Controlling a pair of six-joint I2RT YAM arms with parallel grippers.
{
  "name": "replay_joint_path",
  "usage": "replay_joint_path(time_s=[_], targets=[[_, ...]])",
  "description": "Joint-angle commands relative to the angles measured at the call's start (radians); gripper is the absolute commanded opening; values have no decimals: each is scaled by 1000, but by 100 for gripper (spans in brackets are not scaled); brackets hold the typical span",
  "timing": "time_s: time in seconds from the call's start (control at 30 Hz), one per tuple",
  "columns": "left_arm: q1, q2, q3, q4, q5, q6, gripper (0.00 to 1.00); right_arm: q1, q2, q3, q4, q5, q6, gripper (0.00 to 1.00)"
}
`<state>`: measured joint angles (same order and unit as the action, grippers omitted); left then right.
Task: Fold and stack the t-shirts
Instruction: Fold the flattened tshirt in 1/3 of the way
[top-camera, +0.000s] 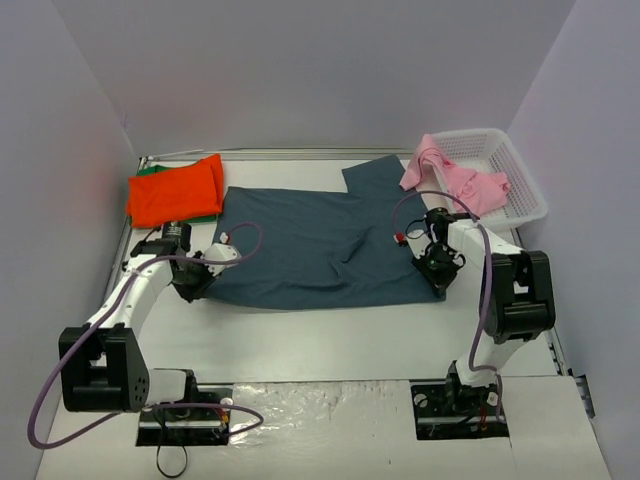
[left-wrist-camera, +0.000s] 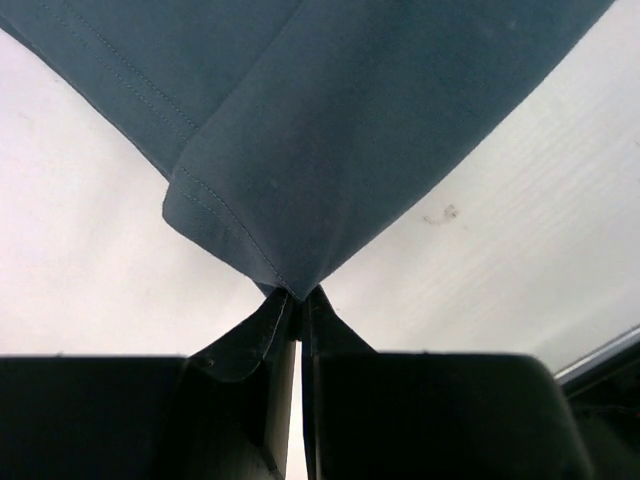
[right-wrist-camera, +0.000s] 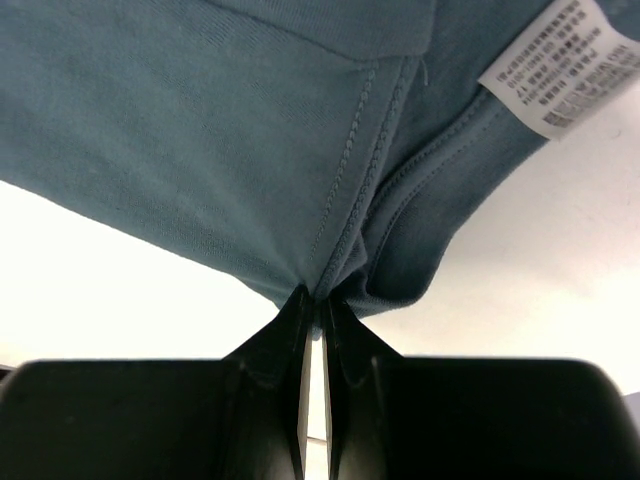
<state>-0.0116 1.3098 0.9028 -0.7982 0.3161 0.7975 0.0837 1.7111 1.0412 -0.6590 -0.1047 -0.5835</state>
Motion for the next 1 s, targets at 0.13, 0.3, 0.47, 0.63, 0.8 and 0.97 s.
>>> replay_joint_path(time_s=[0.13,0.3,0.47,0.63,0.8,0.97], targets=[[7,-107,-39,-137,0,51,3,-7,-122,-29,-122,19,-33,0],[7,-149,-54,-162,-18,55,2,-9,-171,-49,-152,20,-45,0],[7,-158,-67,-170,-28,57,2,-7,-217,-84,-163,40,-58,0],[7,-141,-76,-170,-29,58,2,-12,-235,-125,-166,60,-73,0],[7,-123,-85,-170,-25,63,2,-30,-234,-139,-165,65,-88,0],[7,-110,-73,-216,-3,92,2,-32,-229,-130,-166,66,-85,0]])
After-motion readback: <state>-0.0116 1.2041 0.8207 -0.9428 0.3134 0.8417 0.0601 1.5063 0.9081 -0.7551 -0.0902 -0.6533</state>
